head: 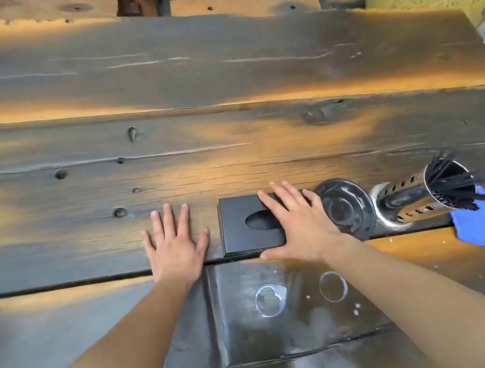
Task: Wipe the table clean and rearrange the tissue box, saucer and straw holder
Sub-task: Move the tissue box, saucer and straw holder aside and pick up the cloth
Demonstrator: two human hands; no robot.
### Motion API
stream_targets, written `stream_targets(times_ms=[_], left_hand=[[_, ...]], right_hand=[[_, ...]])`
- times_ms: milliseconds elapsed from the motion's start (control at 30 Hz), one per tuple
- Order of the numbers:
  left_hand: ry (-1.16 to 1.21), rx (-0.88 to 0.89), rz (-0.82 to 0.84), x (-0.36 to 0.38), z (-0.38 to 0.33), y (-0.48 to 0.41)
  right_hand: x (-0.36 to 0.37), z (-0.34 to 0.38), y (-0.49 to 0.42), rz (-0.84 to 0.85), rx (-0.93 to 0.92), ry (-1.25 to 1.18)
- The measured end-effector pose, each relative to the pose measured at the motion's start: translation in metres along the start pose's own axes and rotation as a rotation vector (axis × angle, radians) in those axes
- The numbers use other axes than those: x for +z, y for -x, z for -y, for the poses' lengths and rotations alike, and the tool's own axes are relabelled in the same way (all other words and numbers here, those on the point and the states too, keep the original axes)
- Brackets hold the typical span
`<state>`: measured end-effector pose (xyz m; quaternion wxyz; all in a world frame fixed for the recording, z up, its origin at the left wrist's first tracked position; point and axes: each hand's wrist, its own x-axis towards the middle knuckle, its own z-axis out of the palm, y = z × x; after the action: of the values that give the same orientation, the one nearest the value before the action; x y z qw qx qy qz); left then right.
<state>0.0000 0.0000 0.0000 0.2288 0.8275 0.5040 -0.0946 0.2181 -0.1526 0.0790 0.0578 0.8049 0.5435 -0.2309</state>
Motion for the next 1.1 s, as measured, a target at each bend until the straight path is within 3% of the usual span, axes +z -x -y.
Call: stream_targets(times_ms=[167, 600, 1100], left_hand=[[-0.122, 0.003, -0.121, 0.014, 0.0, 0.0], [-0.121, -0.002, -0.131, 0.015, 0.001, -0.004], [-0.139, -0.001, -0.141, 0.017, 0.002, -0.005]], right_hand=[[0.01, -0.004, -0.007, -0.094, -0.05, 0.08], [-0.035, -0.024, -0.077, -0.239, -0.094, 0.017], [-0.069, -0.033, -0.176, -0.223, -0.124, 0.063]])
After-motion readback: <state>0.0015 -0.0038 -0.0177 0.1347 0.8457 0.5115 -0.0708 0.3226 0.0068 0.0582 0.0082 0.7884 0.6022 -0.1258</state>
